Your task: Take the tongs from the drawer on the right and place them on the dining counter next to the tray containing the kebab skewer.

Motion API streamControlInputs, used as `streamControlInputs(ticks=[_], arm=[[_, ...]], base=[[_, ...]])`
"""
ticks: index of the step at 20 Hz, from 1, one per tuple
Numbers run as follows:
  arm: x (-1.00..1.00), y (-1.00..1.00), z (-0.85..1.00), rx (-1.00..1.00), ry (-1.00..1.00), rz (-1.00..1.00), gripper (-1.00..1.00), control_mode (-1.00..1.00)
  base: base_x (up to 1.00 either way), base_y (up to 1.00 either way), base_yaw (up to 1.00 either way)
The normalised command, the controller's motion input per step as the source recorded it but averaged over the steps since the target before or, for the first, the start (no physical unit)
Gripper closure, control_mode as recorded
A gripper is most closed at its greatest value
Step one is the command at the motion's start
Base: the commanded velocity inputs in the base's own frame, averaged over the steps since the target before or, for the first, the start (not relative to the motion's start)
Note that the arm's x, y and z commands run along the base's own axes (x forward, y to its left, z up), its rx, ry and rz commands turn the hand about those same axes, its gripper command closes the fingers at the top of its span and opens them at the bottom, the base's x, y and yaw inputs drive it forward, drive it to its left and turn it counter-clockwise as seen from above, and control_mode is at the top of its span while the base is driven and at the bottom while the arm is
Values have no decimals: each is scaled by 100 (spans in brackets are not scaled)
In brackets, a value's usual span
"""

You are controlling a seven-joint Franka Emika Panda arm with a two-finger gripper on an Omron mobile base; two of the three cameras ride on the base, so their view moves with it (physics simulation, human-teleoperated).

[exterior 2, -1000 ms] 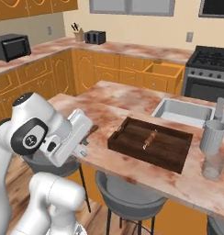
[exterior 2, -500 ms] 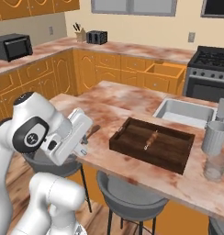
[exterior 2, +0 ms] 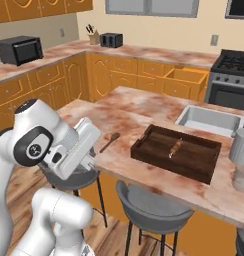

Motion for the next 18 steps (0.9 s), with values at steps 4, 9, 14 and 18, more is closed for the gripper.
streamControlInputs(ticks=[4,9,14,18], arm=[[0,0,0,0,0,0,100,100],[0,0,0,0,0,0,100,100],[0,0,0,0,0,0,100,100],[0,0,0,0,0,0,100,100]], base=[[13,10,0],[50,65,1],[85,30,0],[100,-27,1]])
